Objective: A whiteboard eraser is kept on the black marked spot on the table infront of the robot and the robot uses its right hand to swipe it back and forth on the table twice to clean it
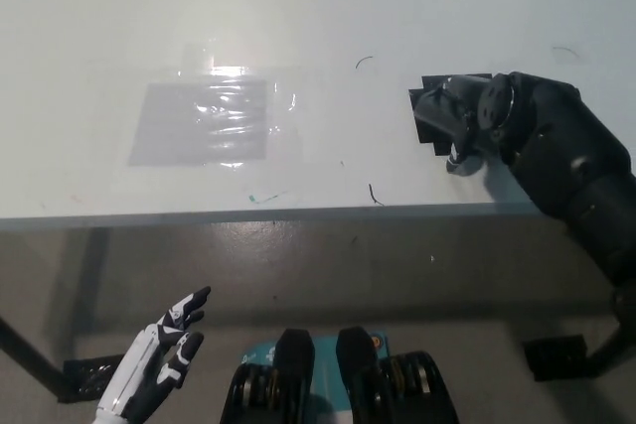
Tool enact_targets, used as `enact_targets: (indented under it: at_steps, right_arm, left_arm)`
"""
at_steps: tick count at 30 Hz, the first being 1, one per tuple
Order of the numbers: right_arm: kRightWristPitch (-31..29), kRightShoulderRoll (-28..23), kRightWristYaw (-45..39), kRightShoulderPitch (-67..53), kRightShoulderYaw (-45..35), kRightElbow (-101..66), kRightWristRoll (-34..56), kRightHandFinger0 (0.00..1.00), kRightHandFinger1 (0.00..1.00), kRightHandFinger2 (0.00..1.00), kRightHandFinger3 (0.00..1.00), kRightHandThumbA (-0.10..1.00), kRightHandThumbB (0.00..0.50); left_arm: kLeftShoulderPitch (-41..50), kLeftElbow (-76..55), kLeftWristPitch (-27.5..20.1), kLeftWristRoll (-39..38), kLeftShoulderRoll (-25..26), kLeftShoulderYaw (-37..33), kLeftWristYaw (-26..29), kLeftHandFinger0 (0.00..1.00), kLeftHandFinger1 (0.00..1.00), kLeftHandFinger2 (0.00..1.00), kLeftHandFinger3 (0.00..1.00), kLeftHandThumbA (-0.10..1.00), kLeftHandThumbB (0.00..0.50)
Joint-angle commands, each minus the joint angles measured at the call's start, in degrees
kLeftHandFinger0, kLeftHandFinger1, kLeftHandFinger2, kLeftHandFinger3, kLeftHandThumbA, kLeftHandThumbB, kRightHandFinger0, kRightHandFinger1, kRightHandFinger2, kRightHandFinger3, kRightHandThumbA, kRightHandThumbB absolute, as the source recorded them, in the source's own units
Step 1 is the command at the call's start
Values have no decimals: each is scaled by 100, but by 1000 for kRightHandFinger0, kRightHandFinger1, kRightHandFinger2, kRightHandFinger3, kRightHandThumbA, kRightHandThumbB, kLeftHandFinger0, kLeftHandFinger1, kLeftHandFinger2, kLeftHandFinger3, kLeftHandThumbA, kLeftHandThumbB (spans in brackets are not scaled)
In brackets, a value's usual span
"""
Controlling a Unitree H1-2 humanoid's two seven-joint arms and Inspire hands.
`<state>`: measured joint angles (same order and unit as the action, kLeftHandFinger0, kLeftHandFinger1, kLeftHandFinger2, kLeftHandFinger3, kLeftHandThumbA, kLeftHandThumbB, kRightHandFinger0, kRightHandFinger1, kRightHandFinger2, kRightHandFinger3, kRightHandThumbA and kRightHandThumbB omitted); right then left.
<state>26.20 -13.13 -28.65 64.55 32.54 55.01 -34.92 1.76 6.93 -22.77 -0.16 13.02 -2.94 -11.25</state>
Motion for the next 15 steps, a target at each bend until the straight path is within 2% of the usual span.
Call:
enact_targets:
  at_steps: [1,7,10,11,12,13,14,15]
  right_arm:
    - [60,-125,-16,249,143,151,-198,1000,1000,1000,1000,1000,390]
    - [-69,-165,83,305,222,462,-235,1000,1000,1000,1000,1000,380]
    - [60,-153,390,269,162,534,-264,1000,1000,1000,1000,1000,402]
    - [69,-126,759,206,50,583,-246,1000,1000,1000,1000,1000,347]
    - [67,-115,982,170,-4,606,-231,1000,1000,1000,1000,1000,346]
    - [49,-96,1180,161,-68,653,-199,1000,1000,1000,1000,901,329]
    - [-40,-64,1634,89,-210,656,-153,782,858,865,903,592,241]
    - [-107,-49,1908,39,-294,639,-133,719,805,823,881,474,252]
  left_arm:
    - [43,-100,-178,7,80,39,-6,1000,1000,1000,1000,866,472]
    - [48,-44,-227,48,85,70,35,1000,1000,1000,1000,866,462]
    - [44,-45,-224,19,85,67,15,1000,1000,1000,1000,860,460]
    - [41,-46,-222,27,90,62,9,1000,1000,1000,1000,859,468]
    - [34,-41,-222,35,91,58,7,1000,1000,1000,1000,859,468]
    - [24,-39,-217,50,94,58,10,1000,1000,1000,1000,859,468]
    - [16,-39,-219,68,108,57,8,1000,1000,1000,1000,859,466]
    - [13,-36,-223,75,114,57,5,1000,1000,1000,1000,859,465]
